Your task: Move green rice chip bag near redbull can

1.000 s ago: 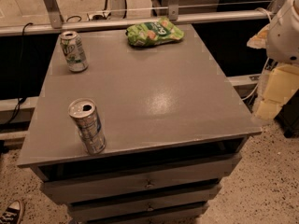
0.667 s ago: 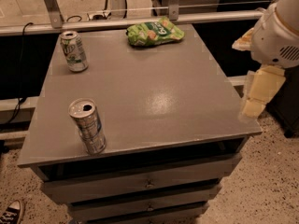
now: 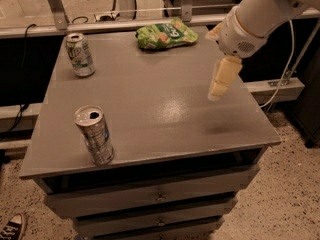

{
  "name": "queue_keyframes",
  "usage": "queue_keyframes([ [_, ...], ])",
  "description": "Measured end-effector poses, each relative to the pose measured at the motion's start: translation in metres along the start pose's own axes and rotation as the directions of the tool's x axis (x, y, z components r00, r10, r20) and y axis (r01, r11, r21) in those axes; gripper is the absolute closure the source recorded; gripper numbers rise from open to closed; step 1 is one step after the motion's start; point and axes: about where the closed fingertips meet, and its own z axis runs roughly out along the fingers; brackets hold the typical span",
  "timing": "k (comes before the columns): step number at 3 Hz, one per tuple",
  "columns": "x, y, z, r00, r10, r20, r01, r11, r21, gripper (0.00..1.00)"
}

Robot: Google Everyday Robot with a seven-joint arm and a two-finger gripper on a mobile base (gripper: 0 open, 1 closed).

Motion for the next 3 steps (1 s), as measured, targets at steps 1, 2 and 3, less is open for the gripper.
queue_keyframes([
  [1,-0.028,-0.058,0.038,0.993,-0.011,0.113,0.006,0.9991,0.041,0.00],
  [2,-0.052,-0.108,0.071,0.977,0.024,0.213,-0.035,0.9981,0.051,0.00],
  [3,-0.067,-0.153,0.098,0.953,0.090,0.290,-0.113,0.9916,0.064,0.00],
])
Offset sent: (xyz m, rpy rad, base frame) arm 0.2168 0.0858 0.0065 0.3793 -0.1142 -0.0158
